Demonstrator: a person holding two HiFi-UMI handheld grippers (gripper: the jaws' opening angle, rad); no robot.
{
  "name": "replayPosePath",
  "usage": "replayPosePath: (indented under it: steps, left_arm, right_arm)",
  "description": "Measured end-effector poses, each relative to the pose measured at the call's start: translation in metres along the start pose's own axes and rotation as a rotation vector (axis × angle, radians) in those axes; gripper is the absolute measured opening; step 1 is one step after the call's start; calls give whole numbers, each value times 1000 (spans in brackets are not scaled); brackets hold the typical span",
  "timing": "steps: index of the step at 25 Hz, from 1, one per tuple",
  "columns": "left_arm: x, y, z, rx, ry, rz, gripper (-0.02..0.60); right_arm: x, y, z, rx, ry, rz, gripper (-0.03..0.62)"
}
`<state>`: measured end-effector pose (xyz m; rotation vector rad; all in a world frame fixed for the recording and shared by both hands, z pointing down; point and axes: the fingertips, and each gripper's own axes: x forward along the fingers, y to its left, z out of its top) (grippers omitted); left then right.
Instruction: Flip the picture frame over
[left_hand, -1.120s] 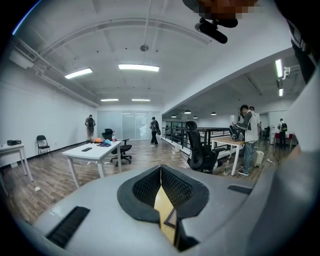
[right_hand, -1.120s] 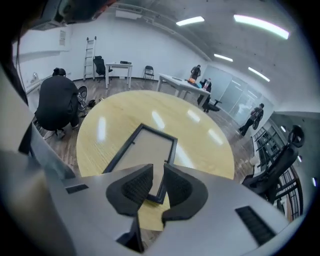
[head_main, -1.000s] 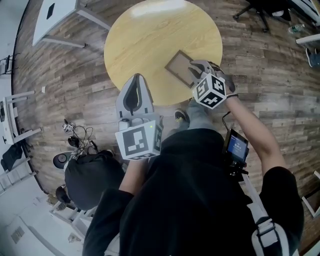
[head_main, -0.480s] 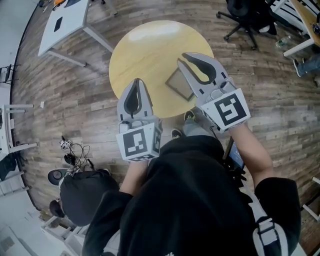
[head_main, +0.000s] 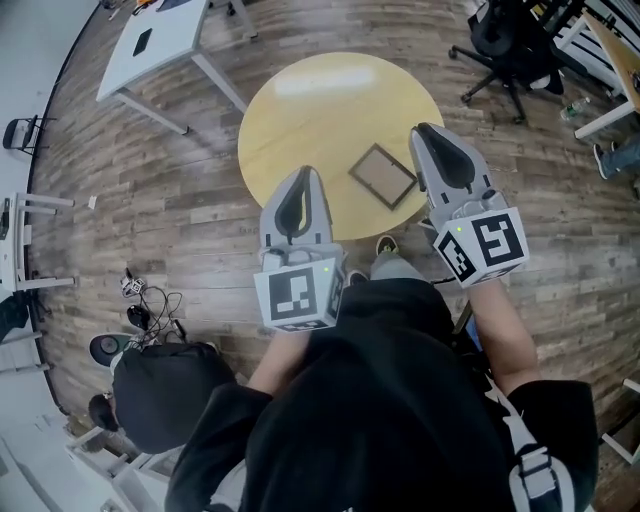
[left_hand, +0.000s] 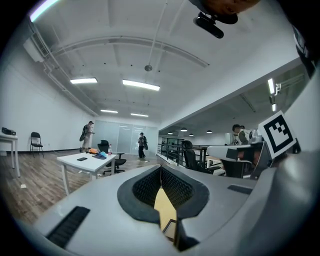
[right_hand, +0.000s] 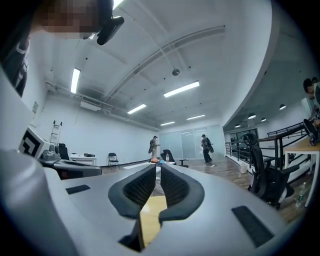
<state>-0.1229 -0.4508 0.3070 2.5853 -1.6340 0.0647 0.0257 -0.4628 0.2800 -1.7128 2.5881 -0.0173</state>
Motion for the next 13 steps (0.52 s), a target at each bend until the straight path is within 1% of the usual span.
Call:
replayPosePath:
  steps: [5, 13]
  left_arm:
    - [-9, 7, 1, -15, -1, 6, 21]
    - [-14, 5, 1, -7, -7, -5, 21]
  right_arm:
    - [1, 10, 9, -31, -14, -1, 44]
    - [2, 25, 12, -61, -23, 18, 44]
